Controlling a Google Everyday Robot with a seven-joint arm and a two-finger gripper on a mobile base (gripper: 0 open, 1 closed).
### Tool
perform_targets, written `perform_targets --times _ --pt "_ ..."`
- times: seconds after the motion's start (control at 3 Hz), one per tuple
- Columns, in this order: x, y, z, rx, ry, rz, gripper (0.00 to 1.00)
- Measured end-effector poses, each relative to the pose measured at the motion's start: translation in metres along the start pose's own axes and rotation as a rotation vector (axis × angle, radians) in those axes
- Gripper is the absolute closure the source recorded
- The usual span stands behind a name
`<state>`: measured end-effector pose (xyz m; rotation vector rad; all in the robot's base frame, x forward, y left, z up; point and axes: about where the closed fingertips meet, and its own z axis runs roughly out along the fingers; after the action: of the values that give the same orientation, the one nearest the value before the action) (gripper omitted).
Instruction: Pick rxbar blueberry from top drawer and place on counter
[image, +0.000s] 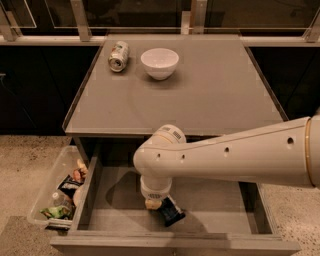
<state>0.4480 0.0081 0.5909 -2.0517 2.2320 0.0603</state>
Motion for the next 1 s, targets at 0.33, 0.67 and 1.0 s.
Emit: perform_targets --times 0.33,0.67,1.0 --pt "0.000 0.000 -0.002 0.000 0.000 0.000 1.00" --pt "-0.007 0.001 -0.039 0.069 0.036 -0.012 1.00" --pt "-0.024 -0.007 -0.098 0.174 0.099 -0.037 1.00"
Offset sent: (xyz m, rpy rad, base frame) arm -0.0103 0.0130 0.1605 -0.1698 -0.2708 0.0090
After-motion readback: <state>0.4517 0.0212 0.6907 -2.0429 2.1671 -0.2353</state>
